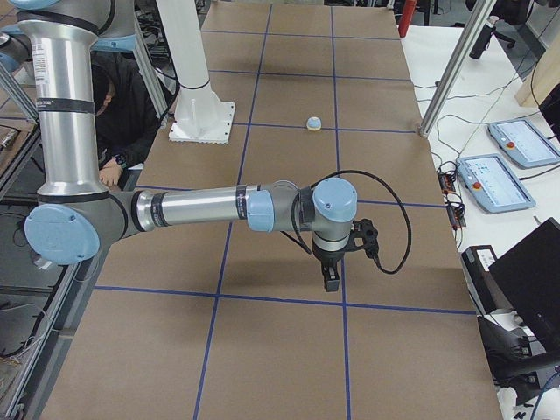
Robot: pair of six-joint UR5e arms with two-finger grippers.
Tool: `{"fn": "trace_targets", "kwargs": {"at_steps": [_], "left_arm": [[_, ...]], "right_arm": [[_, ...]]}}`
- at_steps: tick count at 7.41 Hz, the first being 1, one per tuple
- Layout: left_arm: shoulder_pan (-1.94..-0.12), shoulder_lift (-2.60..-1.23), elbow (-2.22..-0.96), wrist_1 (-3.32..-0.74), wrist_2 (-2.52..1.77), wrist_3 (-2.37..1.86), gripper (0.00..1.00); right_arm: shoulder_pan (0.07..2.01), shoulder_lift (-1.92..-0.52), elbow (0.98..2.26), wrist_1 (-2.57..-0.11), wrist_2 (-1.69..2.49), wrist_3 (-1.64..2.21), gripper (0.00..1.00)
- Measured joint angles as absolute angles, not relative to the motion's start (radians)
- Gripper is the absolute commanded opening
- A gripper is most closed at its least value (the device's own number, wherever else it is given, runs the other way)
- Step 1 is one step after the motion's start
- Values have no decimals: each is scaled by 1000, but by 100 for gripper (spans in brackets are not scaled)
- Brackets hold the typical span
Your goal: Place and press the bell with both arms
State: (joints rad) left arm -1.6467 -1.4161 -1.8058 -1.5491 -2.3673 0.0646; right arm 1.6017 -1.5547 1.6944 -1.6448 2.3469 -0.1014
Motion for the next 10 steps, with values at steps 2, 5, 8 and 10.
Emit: {"fn": "trace_targets", "kwargs": {"at_steps": [2,5,8,10], "left_arm": [[-1647,-1413,-1826,-1550,-2373,65,100],[-1649,-1410,-1844,-1551,-2367,63,100],[-1650,-1405,-1850,-1551,-2365,63,100],[-1651,-1397,-1852,-1551,-2365,63,100]], "right_arm": [[1600,-1560,1690,-1644,2348,-94,100],[1595,-1564,1690,-1643,2345,-94,100],[1586,-1565,1690,-1643,2344,-92,100],[1585,-1565,1690,-1642,2345,-92,100]]}}
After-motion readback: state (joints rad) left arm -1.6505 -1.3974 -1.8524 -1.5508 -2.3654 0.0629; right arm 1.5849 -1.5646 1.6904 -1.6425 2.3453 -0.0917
